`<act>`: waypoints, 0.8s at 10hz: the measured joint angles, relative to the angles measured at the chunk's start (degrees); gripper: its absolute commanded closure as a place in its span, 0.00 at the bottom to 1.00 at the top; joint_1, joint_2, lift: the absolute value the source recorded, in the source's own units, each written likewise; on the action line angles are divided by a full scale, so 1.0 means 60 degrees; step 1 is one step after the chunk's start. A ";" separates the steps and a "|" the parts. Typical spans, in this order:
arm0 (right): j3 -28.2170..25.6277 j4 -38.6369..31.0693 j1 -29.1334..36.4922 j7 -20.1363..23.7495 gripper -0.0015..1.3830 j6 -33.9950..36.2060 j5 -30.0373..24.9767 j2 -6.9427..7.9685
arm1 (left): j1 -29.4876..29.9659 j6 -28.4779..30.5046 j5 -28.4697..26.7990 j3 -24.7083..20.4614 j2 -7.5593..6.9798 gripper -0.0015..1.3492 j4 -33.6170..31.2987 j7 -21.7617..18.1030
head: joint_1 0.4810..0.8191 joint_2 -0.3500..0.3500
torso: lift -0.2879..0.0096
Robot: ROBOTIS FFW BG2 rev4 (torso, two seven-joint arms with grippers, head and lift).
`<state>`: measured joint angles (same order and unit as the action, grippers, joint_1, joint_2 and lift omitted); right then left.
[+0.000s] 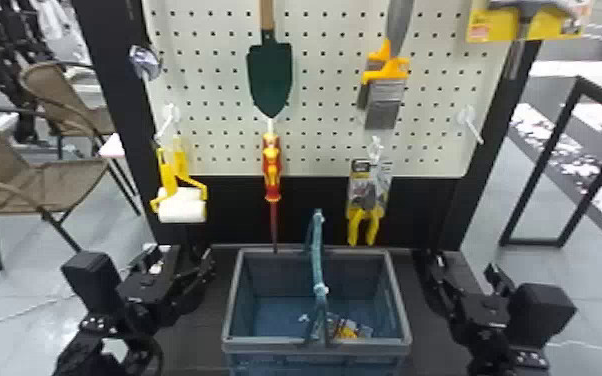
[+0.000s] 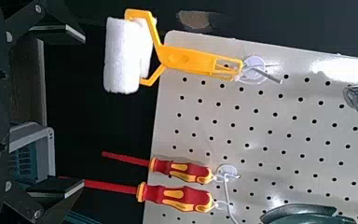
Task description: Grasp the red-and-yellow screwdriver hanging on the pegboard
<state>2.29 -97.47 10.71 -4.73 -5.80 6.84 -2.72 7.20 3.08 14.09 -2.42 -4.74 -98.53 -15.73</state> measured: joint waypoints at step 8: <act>-0.0018 -0.0028 0.0031 0.0012 0.29 0.0000 0.0003 0.0000 | -0.1198 0.0744 -0.0160 -0.0215 -0.0313 0.15 0.0308 -0.1617 | 0.20 0.50 | 0.63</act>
<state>2.18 -97.64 10.90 -4.66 -5.80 6.86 -2.72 0.02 7.54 13.13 -3.71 -6.62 -96.68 -25.43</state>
